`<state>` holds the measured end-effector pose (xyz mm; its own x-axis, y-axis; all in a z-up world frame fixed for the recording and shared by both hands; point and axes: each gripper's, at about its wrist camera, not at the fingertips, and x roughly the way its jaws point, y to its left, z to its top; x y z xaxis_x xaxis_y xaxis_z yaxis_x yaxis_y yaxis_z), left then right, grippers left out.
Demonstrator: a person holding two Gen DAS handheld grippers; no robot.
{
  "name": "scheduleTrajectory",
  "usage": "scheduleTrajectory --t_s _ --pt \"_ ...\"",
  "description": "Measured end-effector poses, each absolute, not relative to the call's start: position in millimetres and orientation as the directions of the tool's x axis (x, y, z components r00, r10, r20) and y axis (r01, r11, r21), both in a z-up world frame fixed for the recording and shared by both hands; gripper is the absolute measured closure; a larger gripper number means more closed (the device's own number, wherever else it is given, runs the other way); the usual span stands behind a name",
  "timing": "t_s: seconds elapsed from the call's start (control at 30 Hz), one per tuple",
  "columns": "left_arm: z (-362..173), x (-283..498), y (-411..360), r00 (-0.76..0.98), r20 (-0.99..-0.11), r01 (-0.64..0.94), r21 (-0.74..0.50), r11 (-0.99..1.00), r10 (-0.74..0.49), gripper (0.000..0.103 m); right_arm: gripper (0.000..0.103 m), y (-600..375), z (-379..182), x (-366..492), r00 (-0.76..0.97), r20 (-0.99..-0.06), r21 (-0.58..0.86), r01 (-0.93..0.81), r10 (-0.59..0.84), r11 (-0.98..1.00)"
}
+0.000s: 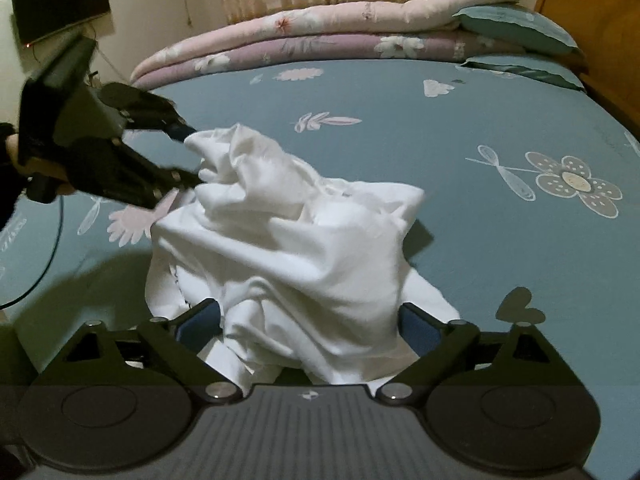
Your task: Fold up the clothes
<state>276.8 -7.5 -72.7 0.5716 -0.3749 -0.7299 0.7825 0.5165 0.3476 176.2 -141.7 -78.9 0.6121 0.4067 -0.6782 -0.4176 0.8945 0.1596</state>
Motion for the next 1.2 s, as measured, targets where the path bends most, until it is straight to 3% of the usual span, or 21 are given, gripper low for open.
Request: scheduleTrajectory --t_s 0.07,0.17,0.2,0.4,0.6,0.9,1.13,1.2 --pt "-74.4 279.2 -6.5 0.547 -0.742 0.791 0.305 0.531 -0.388 0.057 0.008 -140.8 -77.1 175.8 0.615 -0.678 0.156 -0.414 0.402 0.897" --pt "-76.3 282.2 -3.8 0.509 -0.758 0.794 0.231 0.562 -0.408 0.092 0.008 -136.9 -76.4 177.7 0.618 -0.68 0.143 -0.416 0.394 0.898" --pt "-75.3 278.8 -1.0 0.523 -0.746 0.782 0.228 0.579 -0.412 0.096 0.008 -135.6 -75.8 175.8 0.622 -0.679 0.135 -0.417 0.391 0.899" --pt "-47.9 249.9 41.2 0.662 -0.649 0.625 0.202 0.754 -0.375 0.102 0.01 -138.2 -65.3 170.6 0.651 -0.652 0.128 -0.411 0.389 0.902" --pt "-33.7 216.2 95.2 0.695 -0.652 0.505 0.143 0.851 -0.303 0.102 0.014 -138.5 -49.8 162.7 0.679 -0.621 0.107 -0.42 0.39 0.901" --pt "-69.0 158.0 114.4 0.568 -0.77 0.504 0.046 0.863 -0.291 0.1 0.024 -124.1 -39.4 160.0 0.671 -0.611 0.107 -0.457 0.421 0.883" --pt "-45.3 131.9 105.8 0.55 -0.761 0.558 0.03 0.829 -0.343 0.09 0.024 -107.2 -19.9 160.0 0.68 -0.569 0.091 -0.508 0.463 0.857" --pt "-29.8 130.3 106.6 0.573 -0.734 0.556 0.022 0.831 -0.364 0.077 0.025 -98.4 -18.3 165.1 0.672 -0.566 0.082 -0.53 0.478 0.844"
